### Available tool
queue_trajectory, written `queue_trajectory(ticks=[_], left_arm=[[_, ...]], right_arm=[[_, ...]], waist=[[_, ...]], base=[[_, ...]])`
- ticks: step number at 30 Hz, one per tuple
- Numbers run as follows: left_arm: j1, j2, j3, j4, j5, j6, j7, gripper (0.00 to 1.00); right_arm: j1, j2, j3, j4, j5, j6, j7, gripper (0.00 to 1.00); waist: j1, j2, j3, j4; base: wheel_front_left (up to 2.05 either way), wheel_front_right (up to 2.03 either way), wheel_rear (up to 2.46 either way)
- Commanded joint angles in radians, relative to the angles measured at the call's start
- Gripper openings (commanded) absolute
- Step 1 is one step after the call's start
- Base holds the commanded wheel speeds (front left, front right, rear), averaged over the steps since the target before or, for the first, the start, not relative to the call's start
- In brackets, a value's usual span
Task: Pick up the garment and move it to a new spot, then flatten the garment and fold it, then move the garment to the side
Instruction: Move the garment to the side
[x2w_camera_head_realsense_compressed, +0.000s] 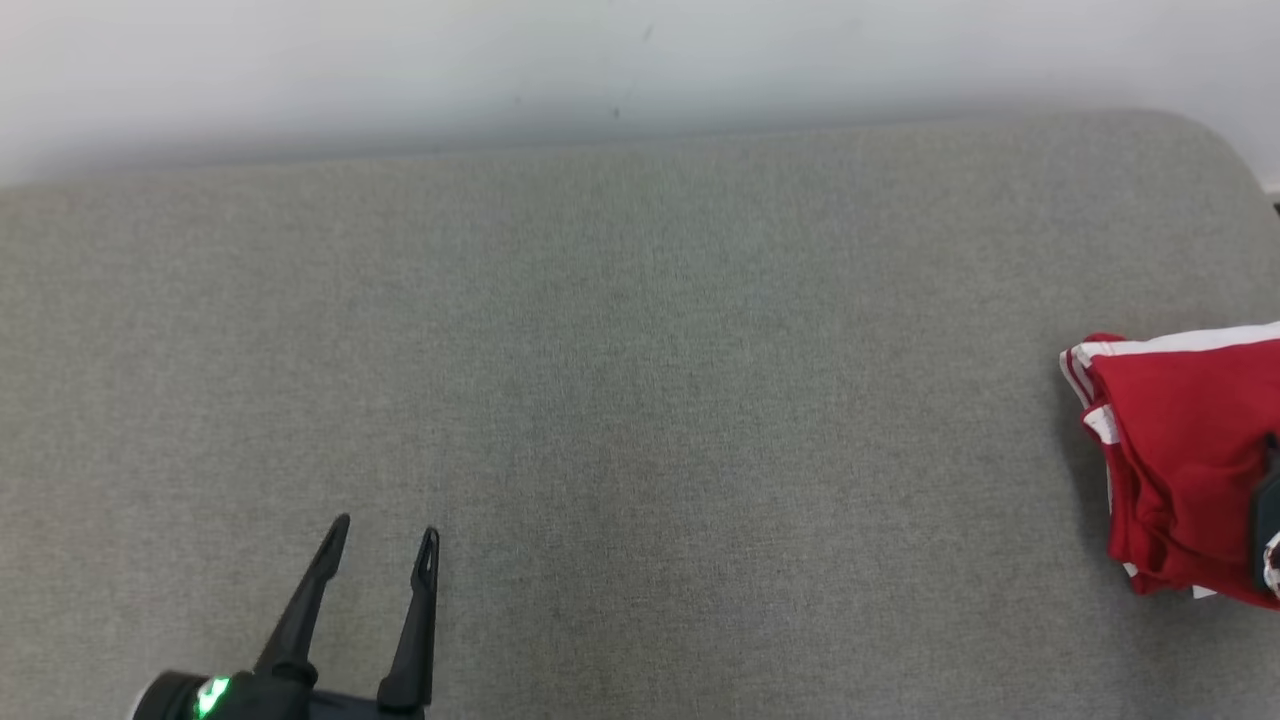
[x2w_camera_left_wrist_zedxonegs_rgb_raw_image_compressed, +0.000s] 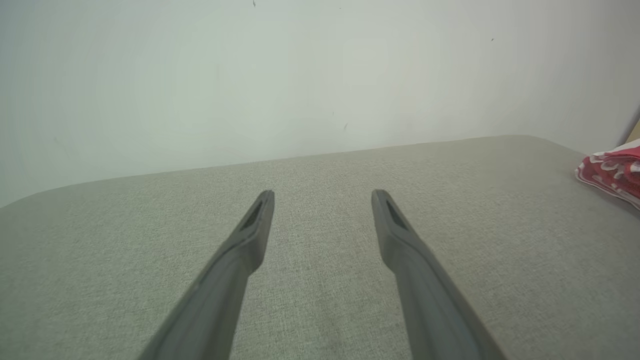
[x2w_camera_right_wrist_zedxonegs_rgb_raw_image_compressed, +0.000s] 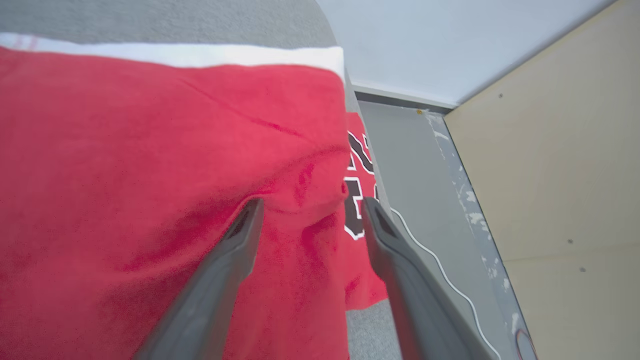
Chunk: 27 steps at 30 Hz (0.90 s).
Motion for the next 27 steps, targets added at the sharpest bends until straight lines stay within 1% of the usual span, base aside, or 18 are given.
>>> queue_trajectory(ticks=[1,6,7,8,10,11,12,13,16,20,24,27], left_arm=[[0.026,-0.003,0.003,0.008,-0.025,-0.006,-0.002,1.00],[0.089,-0.025,0.036,0.044,-0.066,-0.004,-0.002,1.00],[0.089,-0.025,0.036,0.044,-0.066,-0.004,-0.002,1.00],[0.106,-0.034,0.049,0.062,-0.086,-0.004,-0.002,1.00],[0.119,-0.044,0.071,0.073,-0.094,0.007,-0.002,1.00],[0.119,-0.044,0.071,0.073,-0.094,0.007,-0.002,1.00],[0.125,-0.054,0.082,0.087,-0.093,0.011,-0.002,1.00],[0.125,-0.054,0.082,0.087,-0.093,0.011,-0.002,1.00],[0.135,-0.062,0.102,0.115,-0.093,0.022,-0.002,1.00],[0.145,-0.068,0.131,0.146,-0.082,0.035,-0.002,1.00],[0.167,-0.073,0.161,0.166,-0.067,0.045,-0.002,1.00],[0.176,-0.075,0.187,0.172,-0.063,0.046,-0.002,1.00]], right_arm=[[0.031,0.022,0.002,-0.019,0.025,0.000,-0.033,1.00],[0.129,0.097,0.026,-0.133,0.120,0.000,-0.136,1.00],[0.129,0.097,0.026,-0.133,0.120,0.000,-0.136,1.00],[0.180,0.125,0.050,-0.191,0.154,0.000,-0.180,1.00],[0.230,0.158,0.078,-0.252,0.199,0.000,-0.223,1.00],[0.230,0.158,0.078,-0.252,0.199,0.000,-0.223,1.00],[0.278,0.193,0.111,-0.309,0.233,0.000,-0.266,1.00],[0.278,0.193,0.111,-0.309,0.233,0.000,-0.266,1.00],[0.345,0.239,0.137,-0.373,0.258,0.000,-0.328,1.00],[0.418,0.275,0.204,-0.395,0.281,0.000,-0.404,1.00],[0.463,0.305,0.237,-0.381,0.284,0.000,-0.470,1.00],[0.488,0.325,0.251,-0.359,0.281,0.000,-0.499,1.00]], waist=[[0.0000,-0.0001,-0.055,0.008],[0.0000,-0.0001,-0.149,0.003],[0.0000,-0.0001,-0.149,0.003],[0.0000,-0.0001,-0.185,0.000],[0.0000,-0.0001,-0.207,-0.001],[0.0000,-0.0001,-0.207,-0.001],[0.0000,-0.0001,-0.227,0.005],[0.0000,-0.0001,-0.227,0.005],[0.0000,-0.0001,-0.256,0.015],[0.0000,-0.0001,-0.291,0.029],[0.0000,-0.0001,-0.321,0.041],[0.0000,-0.0001,-0.342,0.052]], base=[[0.00,0.00,0.00],[0.00,0.00,0.00],[0.00,0.00,0.00],[0.00,0.00,0.00],[0.00,0.00,0.00],[0.00,0.00,0.00],[0.00,0.00,0.00],[0.00,0.00,0.00],[0.00,0.00,0.00],[0.00,0.00,0.00],[0.00,0.00,0.00],[0.00,0.00,0.00]])
